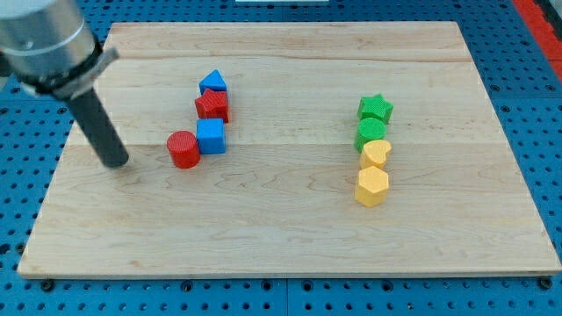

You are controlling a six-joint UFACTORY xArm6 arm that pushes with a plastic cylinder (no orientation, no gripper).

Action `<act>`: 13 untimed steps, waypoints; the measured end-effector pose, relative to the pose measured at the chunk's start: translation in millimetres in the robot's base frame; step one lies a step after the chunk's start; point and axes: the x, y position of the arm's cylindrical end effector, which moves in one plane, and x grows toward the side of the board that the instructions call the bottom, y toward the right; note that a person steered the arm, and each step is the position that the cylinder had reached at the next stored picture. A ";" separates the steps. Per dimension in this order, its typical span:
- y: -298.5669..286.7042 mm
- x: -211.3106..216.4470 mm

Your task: Place the red circle to the bottom left side of the blue cube

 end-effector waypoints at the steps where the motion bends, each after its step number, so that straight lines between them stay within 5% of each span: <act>1: 11.8 -23.0; 3: 82.7 3.0; 5: 77.3 78.3; 6: 133.5 105.4; 7: 155.1 94.1; 9: 94.2 67.4; 10: 124.9 81.0; 11: 125.7 37.9; 13: 136.5 28.3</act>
